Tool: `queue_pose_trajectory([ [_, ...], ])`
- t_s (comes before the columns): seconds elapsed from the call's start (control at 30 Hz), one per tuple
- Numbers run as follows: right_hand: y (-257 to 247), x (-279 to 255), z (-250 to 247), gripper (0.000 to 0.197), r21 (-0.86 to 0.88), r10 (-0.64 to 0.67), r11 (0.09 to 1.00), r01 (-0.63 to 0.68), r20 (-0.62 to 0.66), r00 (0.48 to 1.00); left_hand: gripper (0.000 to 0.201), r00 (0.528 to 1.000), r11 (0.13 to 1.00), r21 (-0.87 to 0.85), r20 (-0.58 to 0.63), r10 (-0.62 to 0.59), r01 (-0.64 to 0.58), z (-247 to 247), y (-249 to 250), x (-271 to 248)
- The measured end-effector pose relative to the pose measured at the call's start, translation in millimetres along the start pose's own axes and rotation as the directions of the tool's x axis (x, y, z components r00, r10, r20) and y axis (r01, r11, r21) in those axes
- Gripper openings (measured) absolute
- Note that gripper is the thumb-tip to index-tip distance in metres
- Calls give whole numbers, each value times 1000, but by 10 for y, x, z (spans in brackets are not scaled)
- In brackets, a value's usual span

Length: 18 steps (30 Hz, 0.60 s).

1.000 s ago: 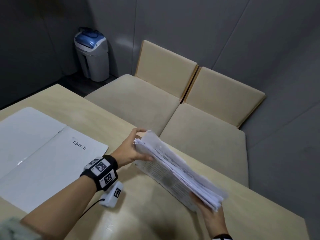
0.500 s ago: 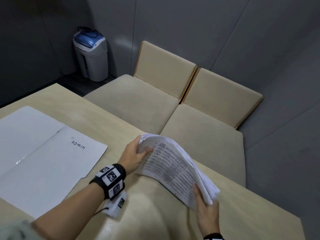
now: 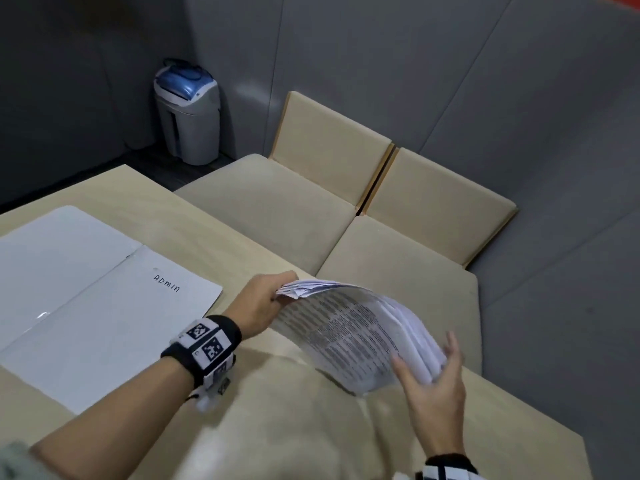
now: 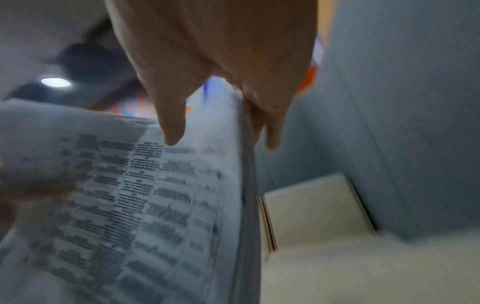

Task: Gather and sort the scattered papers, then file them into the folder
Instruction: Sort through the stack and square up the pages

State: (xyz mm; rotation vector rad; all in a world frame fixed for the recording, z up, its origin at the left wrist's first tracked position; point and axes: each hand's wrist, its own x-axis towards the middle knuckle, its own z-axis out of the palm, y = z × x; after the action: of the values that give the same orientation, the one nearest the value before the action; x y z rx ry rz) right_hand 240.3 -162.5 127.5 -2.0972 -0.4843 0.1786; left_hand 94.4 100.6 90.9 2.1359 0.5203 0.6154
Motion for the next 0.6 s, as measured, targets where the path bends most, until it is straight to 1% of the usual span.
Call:
queue_pose_trajectory([
  [0.03,-100,20,-58,107,-117,-110,987,111,14,994,15,998,997,60,34,49,-51,-155,139,7],
  [0.07,-204,32,-97,113,-231,-220,946,228,59,974,16,992,986,121,64,111,-118,-294,247,11],
  [0.1,-322,40,-113,115,-313,-316,887,340,128,940,25,982,966,191,98,160,-176,-435,392,7],
  [0.13,-465,28,-103,113,-364,-378,827,429,205,903,31,969,941,245,135,205,-233,-555,514,0],
  [0.17,-598,9,-72,106,-356,-416,791,498,285,864,30,957,920,281,177,228,-271,-654,636,-8],
  [0.2,-721,-25,-36,93,-306,-434,785,538,348,831,24,944,903,299,215,250,-307,-744,744,-23],
  [0.23,-788,-47,14,71,-230,-467,785,575,389,794,19,935,889,316,240,262,-331,-825,843,-42],
  [0.27,-856,-99,60,45,-188,-492,787,588,383,782,15,929,878,322,233,289,-354,-901,914,-68],
  [0.3,-888,-147,108,19,-119,-487,822,556,359,796,12,929,870,330,179,324,-367,-974,962,-103],
  [0.33,-920,-211,148,14,-30,-454,870,492,337,825,16,931,870,338,64,358,-358,-1030,955,-132],
  [0.37,-956,-285,197,31,60,-400,913,403,315,860,33,931,898,320,-104,349,-301,-1078,912,-172],
  [0.4,-983,-364,241,34,179,-334,940,290,315,888,57,923,957,214,-290,255,-197,-1127,860,-238],
  [0.43,-1010,-439,286,25,308,-269,936,169,318,909,83,907,998,14,-417,66,-66,-1169,780,-308],
  [0.47,-1045,-523,327,17,411,-232,908,79,338,912,104,889,973,-221,-430,-159,67,-1205,693,-399],
  [0.5,-1060,-597,387,15,478,-208,878,19,346,915,117,882,887,-423,-327,-340,185,-1222,586,-504],
  [0.53,-1069,-665,468,15,524,-181,851,-24,337,924,119,888,791,-546,-169,-427,276,-1219,480,-607],
  [0.57,-1047,-708,578,15,551,-155,833,-47,316,936,108,900,715,-614,-19,-436,333,-1188,375,-700],
  [0.6,-1032,-760,698,15,566,-136,822,-65,306,942,84,915,667,-660,79,-396,346,-1141,305,-782],
])
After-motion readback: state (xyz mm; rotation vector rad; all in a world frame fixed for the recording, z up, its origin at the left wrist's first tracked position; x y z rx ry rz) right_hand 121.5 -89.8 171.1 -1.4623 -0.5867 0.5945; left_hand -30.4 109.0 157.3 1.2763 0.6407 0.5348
